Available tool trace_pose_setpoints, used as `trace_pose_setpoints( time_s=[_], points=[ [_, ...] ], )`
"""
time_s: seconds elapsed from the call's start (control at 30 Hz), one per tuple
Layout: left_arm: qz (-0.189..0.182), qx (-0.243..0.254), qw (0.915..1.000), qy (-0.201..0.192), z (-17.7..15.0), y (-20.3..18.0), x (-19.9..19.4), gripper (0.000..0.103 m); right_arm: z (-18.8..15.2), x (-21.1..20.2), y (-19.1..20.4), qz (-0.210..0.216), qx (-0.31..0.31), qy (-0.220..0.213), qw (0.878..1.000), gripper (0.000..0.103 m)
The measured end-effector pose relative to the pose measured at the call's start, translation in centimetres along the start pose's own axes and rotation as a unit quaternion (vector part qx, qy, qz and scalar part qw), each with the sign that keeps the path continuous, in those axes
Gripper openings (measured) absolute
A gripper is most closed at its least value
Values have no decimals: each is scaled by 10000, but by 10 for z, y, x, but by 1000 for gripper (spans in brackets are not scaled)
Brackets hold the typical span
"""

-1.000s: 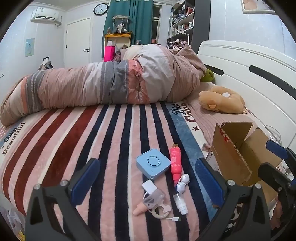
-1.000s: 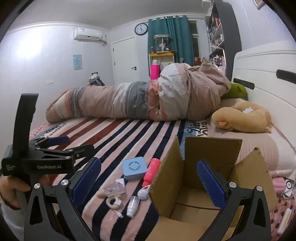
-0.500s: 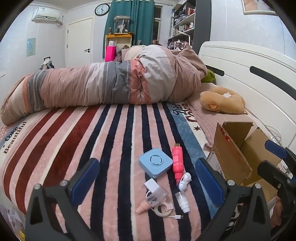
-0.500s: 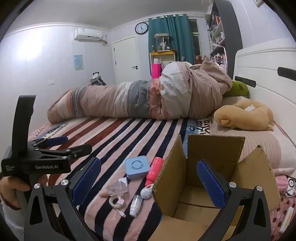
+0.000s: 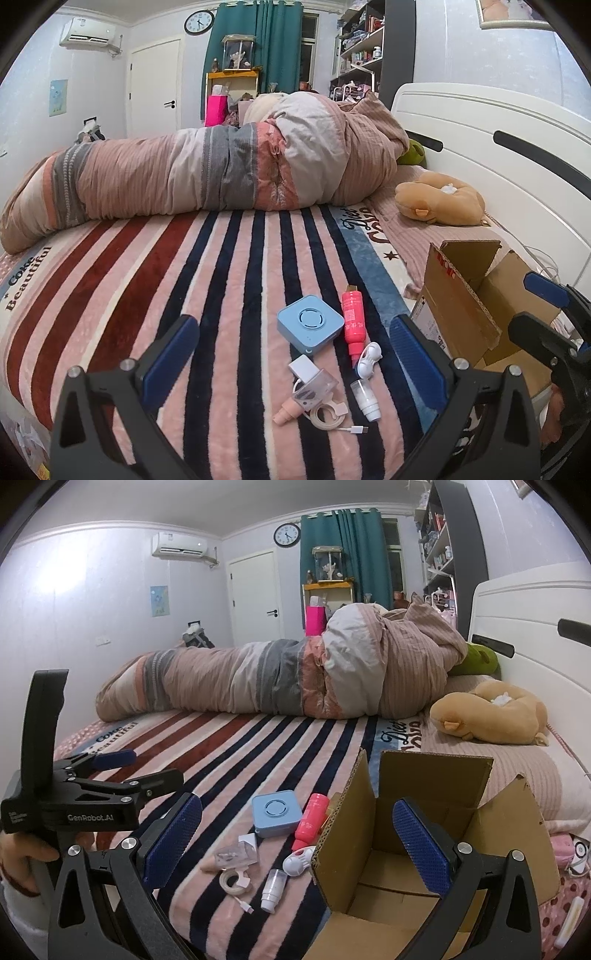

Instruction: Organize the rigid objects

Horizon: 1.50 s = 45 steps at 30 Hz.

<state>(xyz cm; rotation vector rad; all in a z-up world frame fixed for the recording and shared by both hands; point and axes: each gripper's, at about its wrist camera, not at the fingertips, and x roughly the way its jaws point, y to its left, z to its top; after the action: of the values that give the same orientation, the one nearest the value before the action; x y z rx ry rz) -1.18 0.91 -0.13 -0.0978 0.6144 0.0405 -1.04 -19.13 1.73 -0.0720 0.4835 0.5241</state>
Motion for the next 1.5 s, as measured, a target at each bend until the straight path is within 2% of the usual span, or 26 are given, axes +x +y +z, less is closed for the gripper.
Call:
trace_pose_setpoints(
  time_s=[0.37,0.67,0.83,1.13,1.33,1.47,1.5],
  points=[
    [-10,56,10000,-6,-1,2,-3,103,-4,1,0,110,49,28,9999,103],
    [-24,160,9999,-9,-2,-6,-4,103,-8,-3,4,23,-134,-37,9999,103],
    [7,190,9998,8,-3,-8,-4,103,-8,-2,-2,156,21,19,9999,103],
    [-24,166,9999,26,-4,-9,-3,103,-8,-2,3,37,-162,51,9998,103],
    [-175,93,9998,7,-6,-5,-3,103,-10,2,10,-136,-357,175,9991,103],
    [19,16,10000,-32,-8,6,0,103,-9,6,15,262,-217,236,9991,103],
    [-32,-1,10000,-40,-9,10,2,103,-9,10,18,299,-211,284,9989,103]
  ],
)
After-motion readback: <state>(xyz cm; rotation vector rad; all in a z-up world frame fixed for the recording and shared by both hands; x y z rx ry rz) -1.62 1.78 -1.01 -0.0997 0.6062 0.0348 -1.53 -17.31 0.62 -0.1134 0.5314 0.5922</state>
